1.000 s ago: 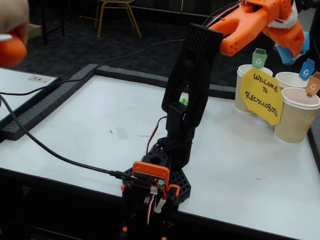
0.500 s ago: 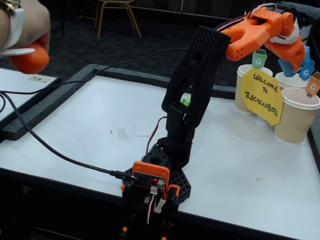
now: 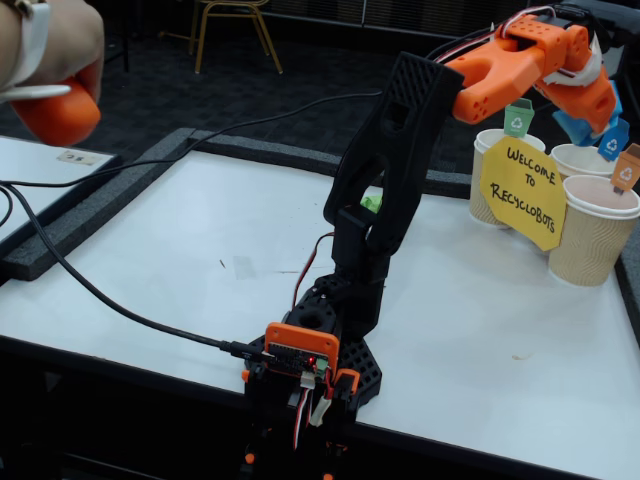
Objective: Sort rubbish by color.
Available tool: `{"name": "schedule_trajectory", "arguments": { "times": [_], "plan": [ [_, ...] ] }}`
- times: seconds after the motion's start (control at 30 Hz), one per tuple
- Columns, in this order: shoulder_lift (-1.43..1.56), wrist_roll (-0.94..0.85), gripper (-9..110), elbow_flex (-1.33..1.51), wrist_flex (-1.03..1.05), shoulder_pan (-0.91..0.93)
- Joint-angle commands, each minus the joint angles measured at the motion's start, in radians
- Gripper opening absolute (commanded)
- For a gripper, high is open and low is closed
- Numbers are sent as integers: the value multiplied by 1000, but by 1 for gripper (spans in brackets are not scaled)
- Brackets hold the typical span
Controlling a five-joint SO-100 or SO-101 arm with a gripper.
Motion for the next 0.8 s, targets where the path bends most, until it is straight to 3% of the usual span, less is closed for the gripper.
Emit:
{"name": "schedule_trajectory", "arguments": {
  "times": [0.0,0.33,0.5,0.77],
  "plan": [
    [49,6,20,-150,-21,34],
    [51,5,22,-160,8,49],
    [51,5,1,-181,-8,61],
    [51,5,0,-189,-35,66]
  ]
}}
